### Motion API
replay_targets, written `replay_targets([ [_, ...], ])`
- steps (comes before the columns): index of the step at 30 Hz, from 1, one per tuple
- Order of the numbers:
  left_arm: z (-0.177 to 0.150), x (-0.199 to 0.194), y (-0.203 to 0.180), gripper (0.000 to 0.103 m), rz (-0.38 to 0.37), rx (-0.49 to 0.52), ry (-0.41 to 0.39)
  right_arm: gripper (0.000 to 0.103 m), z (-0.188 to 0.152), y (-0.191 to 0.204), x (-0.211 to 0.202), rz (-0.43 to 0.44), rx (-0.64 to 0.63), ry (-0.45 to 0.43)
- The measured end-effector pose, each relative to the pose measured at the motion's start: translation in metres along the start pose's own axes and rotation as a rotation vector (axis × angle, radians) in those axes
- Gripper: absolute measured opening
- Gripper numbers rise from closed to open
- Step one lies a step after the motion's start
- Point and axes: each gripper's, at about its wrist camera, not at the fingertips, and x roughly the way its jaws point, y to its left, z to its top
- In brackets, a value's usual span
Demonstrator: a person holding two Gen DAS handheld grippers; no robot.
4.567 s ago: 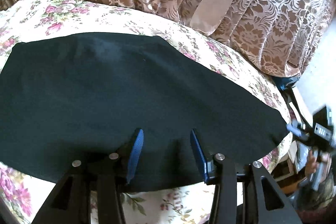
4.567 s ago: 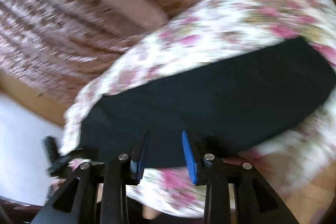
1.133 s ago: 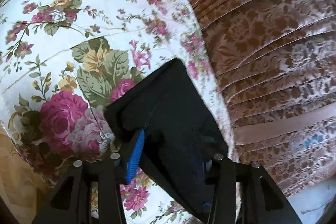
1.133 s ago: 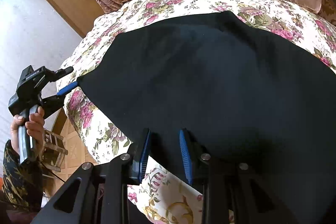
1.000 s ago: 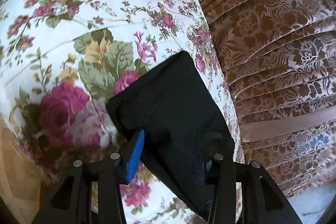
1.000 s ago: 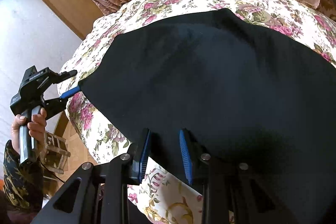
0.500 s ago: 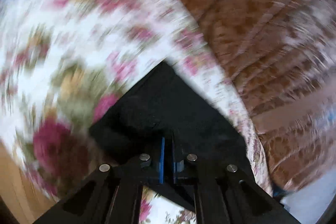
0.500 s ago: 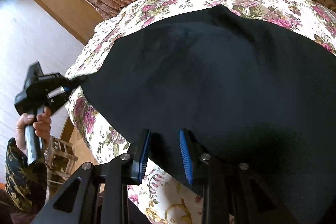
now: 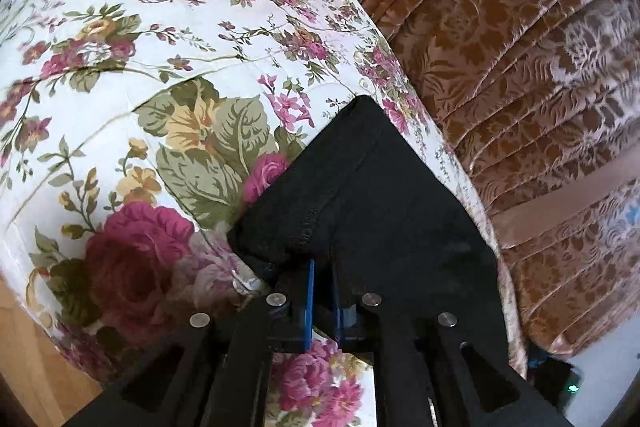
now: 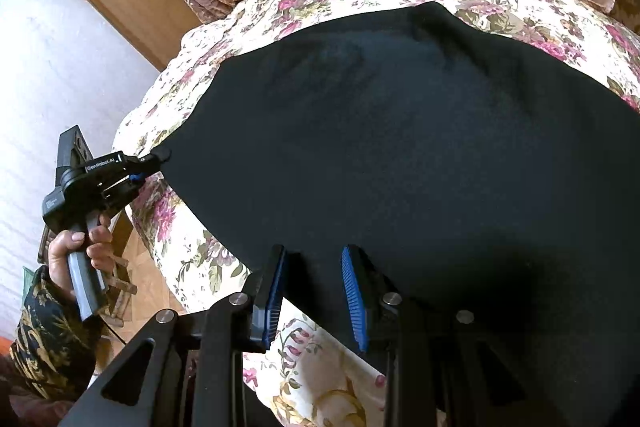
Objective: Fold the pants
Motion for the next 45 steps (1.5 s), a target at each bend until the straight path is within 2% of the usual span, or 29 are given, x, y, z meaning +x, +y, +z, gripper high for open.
replay_targets([
  [2,-0.001,-0.011,-0.006,0.017,0.042,0.019,-0.007,0.028,0.0,-0.004,0.001,0.015,0.017,-0.002],
  [4,-0.001,-0.026,-0.018,0.041,0.152,0.051,-0.051,0.028,0.0,-0.007,0.001,0.031,0.031,-0.005],
  [6,-0.005,-0.045,-0.032,0.042,0.261,0.103,-0.128,0.028,0.0,-0.009,0.001,0.043,0.04,-0.008],
  [8,-0.012,-0.056,-0.048,0.042,0.303,0.179,-0.181,0.028,-0.001,-0.009,0.0,0.047,0.044,-0.01],
  [11,-0.029,-0.058,-0.083,0.044,0.281,0.344,-0.219,0.028,0.0,-0.007,-0.005,0.041,0.043,-0.024],
  [13,-0.04,-0.042,-0.102,0.044,0.246,0.422,-0.178,0.028,0.0,-0.005,-0.011,0.035,0.041,-0.045],
  [15,-0.047,-0.023,-0.113,0.044,0.215,0.45,-0.119,0.028,-0.002,-0.004,-0.018,0.019,0.034,-0.056],
  [20,-0.063,0.014,-0.123,0.042,0.217,0.462,-0.011,0.028,-0.016,-0.024,-0.056,-0.024,0.106,-0.143],
  [22,-0.073,0.028,-0.129,0.041,0.268,0.505,0.022,0.028,-0.025,-0.041,-0.073,-0.036,0.163,-0.183],
  [24,-0.075,0.034,-0.126,0.04,0.298,0.496,0.034,0.028,-0.037,-0.065,-0.094,-0.054,0.247,-0.225],
  [27,-0.074,0.036,-0.117,0.039,0.297,0.441,0.048,0.028,-0.062,-0.104,-0.133,-0.067,0.376,-0.313],
  [33,-0.078,0.038,-0.131,0.038,0.337,0.475,0.04,0.029,-0.148,-0.203,-0.225,-0.126,0.732,-0.544],
  [35,-0.079,0.035,-0.137,0.038,0.303,0.463,0.04,0.035,-0.186,-0.237,-0.255,-0.156,0.874,-0.634],
  [38,-0.086,0.033,-0.154,0.038,0.226,0.487,0.033,0.035,-0.23,-0.269,-0.287,-0.203,1.02,-0.739],
  [42,-0.1,0.039,-0.178,0.044,0.152,0.533,0.066,0.035,-0.258,-0.3,-0.3,-0.241,1.137,-0.786],
  [45,-0.113,0.047,-0.192,0.047,0.118,0.563,0.106,0.035,-0.271,-0.312,-0.296,-0.226,1.204,-0.806],
])
